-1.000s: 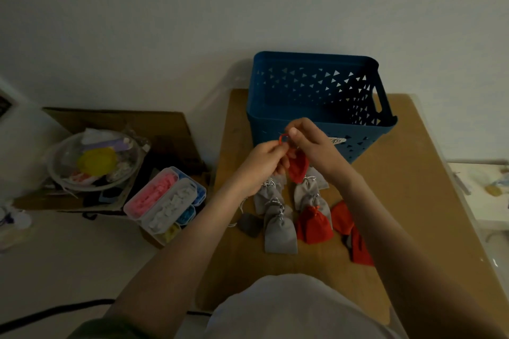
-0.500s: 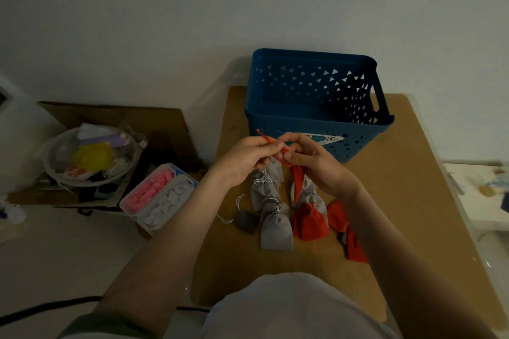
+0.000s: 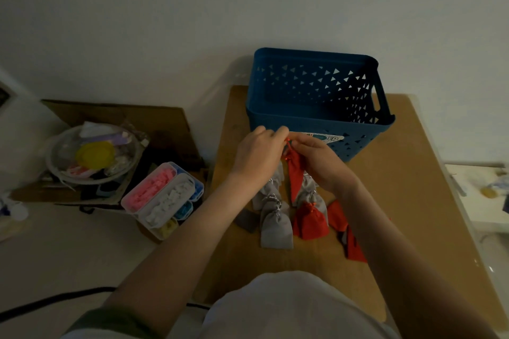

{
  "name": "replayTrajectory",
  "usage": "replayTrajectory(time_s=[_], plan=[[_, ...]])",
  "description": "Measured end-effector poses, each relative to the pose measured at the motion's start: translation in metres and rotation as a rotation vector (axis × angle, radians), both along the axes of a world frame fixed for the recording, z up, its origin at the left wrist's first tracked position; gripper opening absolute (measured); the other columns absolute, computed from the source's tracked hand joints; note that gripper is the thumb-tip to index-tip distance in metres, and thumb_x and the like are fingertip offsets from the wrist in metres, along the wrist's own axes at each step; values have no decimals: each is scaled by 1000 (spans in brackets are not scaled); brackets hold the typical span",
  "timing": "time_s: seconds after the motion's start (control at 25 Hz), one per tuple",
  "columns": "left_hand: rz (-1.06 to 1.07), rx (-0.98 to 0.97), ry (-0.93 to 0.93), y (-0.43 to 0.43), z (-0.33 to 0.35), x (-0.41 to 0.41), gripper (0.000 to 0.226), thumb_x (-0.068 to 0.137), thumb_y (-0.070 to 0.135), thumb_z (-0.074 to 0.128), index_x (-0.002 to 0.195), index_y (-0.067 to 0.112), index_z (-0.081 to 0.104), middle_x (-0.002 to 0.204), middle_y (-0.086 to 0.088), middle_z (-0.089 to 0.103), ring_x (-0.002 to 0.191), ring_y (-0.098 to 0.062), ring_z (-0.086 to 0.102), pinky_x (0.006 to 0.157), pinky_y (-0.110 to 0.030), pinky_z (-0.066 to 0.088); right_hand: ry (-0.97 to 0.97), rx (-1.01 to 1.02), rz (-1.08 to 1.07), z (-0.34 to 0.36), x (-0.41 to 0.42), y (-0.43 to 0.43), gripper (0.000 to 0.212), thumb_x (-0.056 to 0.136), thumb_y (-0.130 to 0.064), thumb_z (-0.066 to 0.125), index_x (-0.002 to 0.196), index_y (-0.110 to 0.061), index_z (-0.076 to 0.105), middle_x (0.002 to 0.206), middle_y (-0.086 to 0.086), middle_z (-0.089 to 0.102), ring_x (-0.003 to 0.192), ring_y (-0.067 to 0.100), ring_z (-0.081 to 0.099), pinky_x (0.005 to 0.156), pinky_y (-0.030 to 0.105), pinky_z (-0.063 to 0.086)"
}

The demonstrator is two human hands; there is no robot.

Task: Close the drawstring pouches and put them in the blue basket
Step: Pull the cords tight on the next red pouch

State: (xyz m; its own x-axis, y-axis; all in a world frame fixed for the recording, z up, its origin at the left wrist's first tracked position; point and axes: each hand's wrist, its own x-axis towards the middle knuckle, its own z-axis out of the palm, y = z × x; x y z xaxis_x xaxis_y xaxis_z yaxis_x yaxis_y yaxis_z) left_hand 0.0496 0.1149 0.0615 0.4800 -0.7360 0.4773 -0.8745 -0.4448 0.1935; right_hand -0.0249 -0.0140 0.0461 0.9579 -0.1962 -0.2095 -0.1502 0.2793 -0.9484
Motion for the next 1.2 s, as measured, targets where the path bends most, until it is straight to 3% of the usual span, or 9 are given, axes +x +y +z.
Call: replayTrajectory(time_s=[0.2,0.4,0.52,0.64,0.72,0.8,0.88,1.0,1.2], plan=[[-59,-80,22,4,-1,4,12,82,4,67,81,6,55,66,-8,57,68,-25,52,50,-31,38,-49,14,26,3,2,-1,22,96,0,42,99,-5,63,84,7,67,77,14,63,75,23,52],[32,-299,664,6,-3,7,14,95,18,54,83,11,53,79,-3,64,73,-16,62,64,-28,51,-8,-40,-124,-2,3,-3,15,95,-3,50,82,-10,56,63,-2,57,54,6,53,56,19,46],[211,-586,1164,9,-16,15,19,96,23,52,77,21,50,92,-4,68,91,-19,67,87,-39,54,130,-71,-195,-4,-3,-13,22,97,-5,48,77,-11,54,68,0,57,58,7,54,58,20,47],[271,-593,1375,12,-23,8,19,95,25,54,76,21,50,105,-11,67,106,-21,62,91,-36,50,226,-108,-240,-10,-9,-19,20,96,-2,48,78,-9,52,74,5,58,66,12,54,55,16,48],[281,-539,1361,18,-24,5,20,96,21,52,77,20,50,106,-7,67,107,-20,61,93,-38,48,256,-58,-204,-12,-14,-22,19,95,1,47,80,-9,53,71,5,56,65,14,50,57,21,45],[233,-344,1236,29,-17,6,15,95,26,53,80,25,54,110,0,66,104,-14,60,93,-34,46,284,-25,-115,-9,-20,-29,19,95,3,45,85,-10,55,66,4,54,61,14,47,57,23,39],[200,-150,1146,35,-7,10,14,94,29,55,81,25,57,93,6,65,90,-8,58,79,-26,43,279,-64,-61,-2,-21,-34,21,96,1,45,97,-13,61,60,3,51,55,13,45,54,23,36],[226,42,1025,30,0,11,24,96,35,49,76,25,56,71,5,55,72,-10,54,66,-28,41,211,-103,-47,9,-11,-23,25,98,-5,44,111,-11,63,59,2,48,54,10,44,54,22,36],[205,-183,1228,14,0,8,24,99,21,44,79,18,58,69,1,57,64,-12,54,67,-31,46,174,-382,130,13,3,12,14,97,-11,51,98,-13,65,66,1,56,58,9,49,58,21,38]])
